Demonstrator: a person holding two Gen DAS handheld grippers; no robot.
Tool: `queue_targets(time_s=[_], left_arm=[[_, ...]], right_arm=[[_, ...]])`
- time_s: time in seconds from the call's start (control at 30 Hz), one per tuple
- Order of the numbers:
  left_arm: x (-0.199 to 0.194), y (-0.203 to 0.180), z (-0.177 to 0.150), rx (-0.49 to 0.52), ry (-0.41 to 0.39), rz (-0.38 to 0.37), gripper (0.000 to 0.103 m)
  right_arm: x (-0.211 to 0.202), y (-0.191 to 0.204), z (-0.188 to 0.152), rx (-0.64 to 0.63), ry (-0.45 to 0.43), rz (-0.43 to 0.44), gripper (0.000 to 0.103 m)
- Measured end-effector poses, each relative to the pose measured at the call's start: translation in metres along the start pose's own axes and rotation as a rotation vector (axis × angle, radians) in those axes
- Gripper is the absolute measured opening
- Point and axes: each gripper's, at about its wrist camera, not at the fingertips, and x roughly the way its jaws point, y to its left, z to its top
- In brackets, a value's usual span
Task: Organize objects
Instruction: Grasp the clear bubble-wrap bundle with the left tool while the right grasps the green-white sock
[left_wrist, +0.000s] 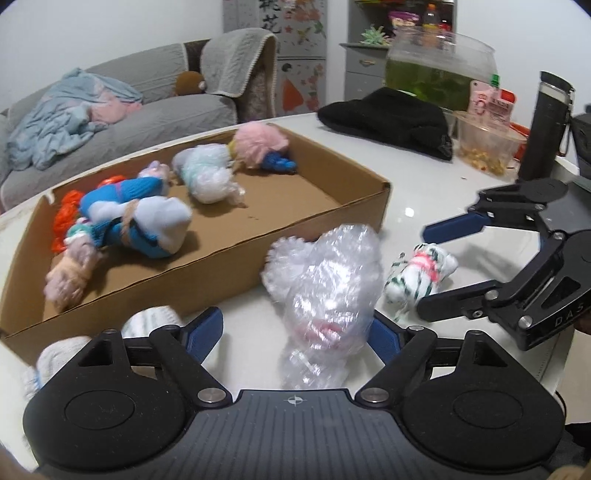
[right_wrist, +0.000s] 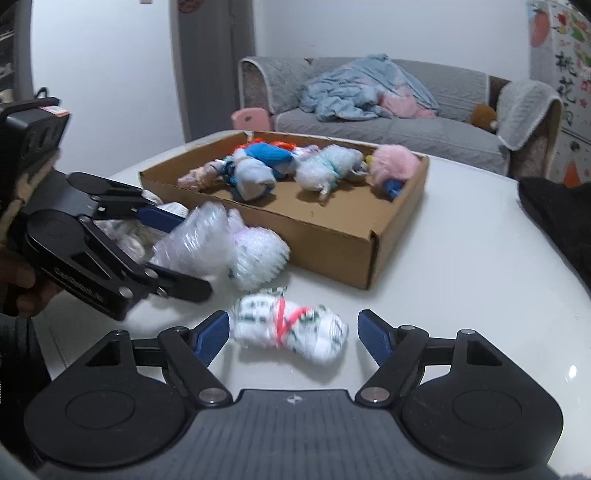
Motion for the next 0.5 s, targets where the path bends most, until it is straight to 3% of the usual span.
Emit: queue_targets(time_s=[0.07,0.13,0.17,0.23,0.5], left_arm=[[0.002,-0.003,0.001,-0.001,0.011,-0.020,0.077],[0.004,-0.005,0.001,-0.006,0.026,-0.050,0.059],[0.004,-0.006,0.001,-0.007,0.032,-0.058,0.055],[0.002,-0.007,0.000,-0.009,0.033,-0.052,0.048],[-0.015,-0.001,-0.009,-0.039,0.067,-0.062,0.046]], right_arm=[[0.002,0.001,0.003,-0.035,-0.003,0.006,0.075],[0.007,0.000,0.006,-0.062,0.009,0.022,0.075],[0.009,-0.001,0.007,-0.072,0.014,0.035,0.075],[0.013,0.000,0.009,-0.100,0.045,0.054,0.068],[0.006,0.015,0.001,-0.148,0.116,0.121,0.067]])
